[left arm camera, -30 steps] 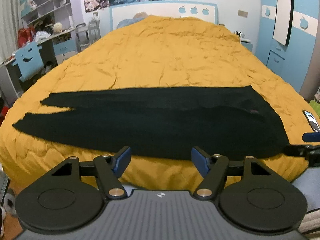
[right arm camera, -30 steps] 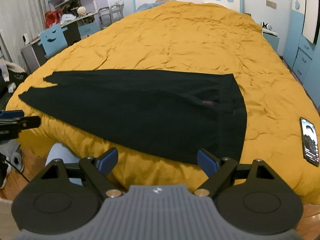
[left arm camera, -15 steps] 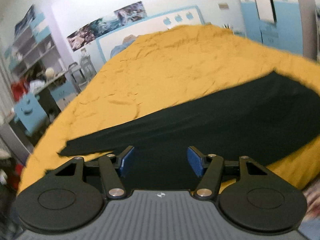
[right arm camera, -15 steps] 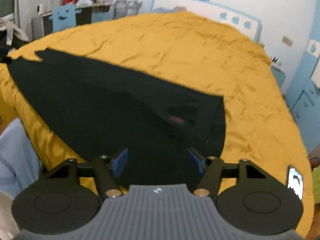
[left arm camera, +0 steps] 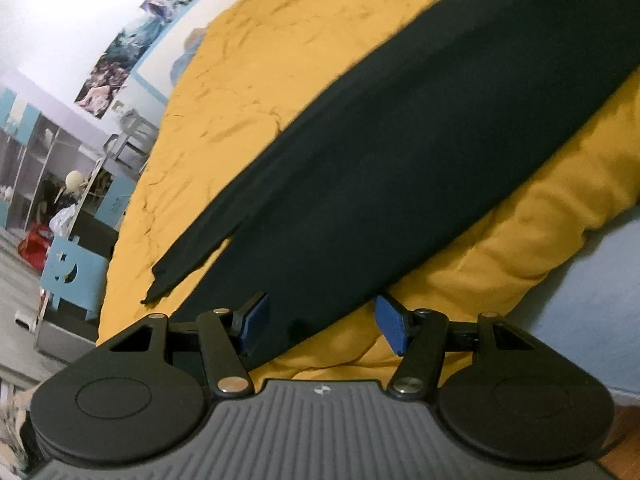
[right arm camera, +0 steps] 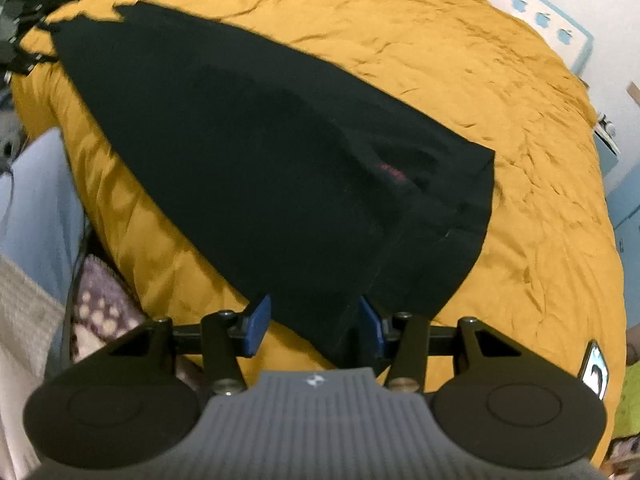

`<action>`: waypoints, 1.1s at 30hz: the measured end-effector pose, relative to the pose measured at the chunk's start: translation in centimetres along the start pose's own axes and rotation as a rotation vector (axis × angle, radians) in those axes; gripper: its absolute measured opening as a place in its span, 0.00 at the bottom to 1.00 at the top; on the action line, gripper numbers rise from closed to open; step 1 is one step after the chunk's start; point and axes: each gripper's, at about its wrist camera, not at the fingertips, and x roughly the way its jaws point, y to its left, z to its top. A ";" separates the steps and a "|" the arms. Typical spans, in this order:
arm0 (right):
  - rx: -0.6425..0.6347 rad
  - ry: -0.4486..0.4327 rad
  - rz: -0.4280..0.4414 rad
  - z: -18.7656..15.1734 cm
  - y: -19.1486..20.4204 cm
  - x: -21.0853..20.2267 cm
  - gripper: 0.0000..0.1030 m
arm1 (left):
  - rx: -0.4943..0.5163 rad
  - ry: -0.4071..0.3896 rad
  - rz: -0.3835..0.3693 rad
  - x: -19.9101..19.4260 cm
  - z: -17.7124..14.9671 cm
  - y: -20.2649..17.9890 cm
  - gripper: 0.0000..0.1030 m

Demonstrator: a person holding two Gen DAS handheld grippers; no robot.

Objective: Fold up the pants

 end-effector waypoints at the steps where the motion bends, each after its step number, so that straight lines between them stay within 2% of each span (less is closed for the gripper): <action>1: -0.017 0.010 -0.001 0.0 0.2 0.1 0.44 | 0.021 0.007 0.008 0.7 -0.1 -0.3 0.69; 7: -0.120 0.060 -0.024 -0.2 1.1 0.4 0.44 | 0.035 0.043 0.022 2.1 -2.8 1.4 0.73; 11: -0.237 0.077 -0.061 -0.5 2.3 0.9 0.44 | 0.002 0.095 0.072 2.2 -4.4 3.5 0.73; 14: -0.347 0.088 -0.100 -0.7 3.3 1.5 0.44 | -0.041 0.135 0.128 2.8 -5.2 5.1 0.69; 17: -0.438 0.088 -0.104 -0.8 3.9 1.9 0.40 | -0.117 0.159 0.154 3.1 -5.2 6.4 0.59; 20: -0.511 0.099 -0.114 -1.4 4.5 2.6 0.32 | -0.132 0.164 0.174 3.4 -4.8 6.5 0.52; 21: -0.534 0.100 -0.122 -1.6 4.6 2.7 0.29 | -0.139 0.166 0.176 3.4 -4.8 6.4 0.43; 22: -0.547 0.097 -0.128 -1.8 4.6 2.8 0.20 | -0.158 0.168 0.170 3.3 -4.6 6.6 0.31; 23: -0.554 0.088 -0.135 -1.9 4.6 2.8 0.15 | -0.178 0.170 0.171 3.0 -4.5 6.6 0.26; 24: -0.549 0.078 -0.134 -1.8 4.5 2.6 0.07 | -0.208 0.170 0.175 2.6 -4.4 6.6 0.14; 25: -0.539 0.064 -0.129 -1.7 4.3 2.3 0.03 | -0.249 0.163 0.175 2.3 -4.3 7.1 0.07; 29: -0.510 0.005 -0.154 -0.8 3.5 0.9 0.00 | -0.425 0.127 0.165 1.0 -3.4 8.8 0.02; 33: -0.441 -0.063 -0.186 1.3 1.5 -1.2 0.00 | -0.494 0.094 0.187 -0.3 -1.6 10.3 0.02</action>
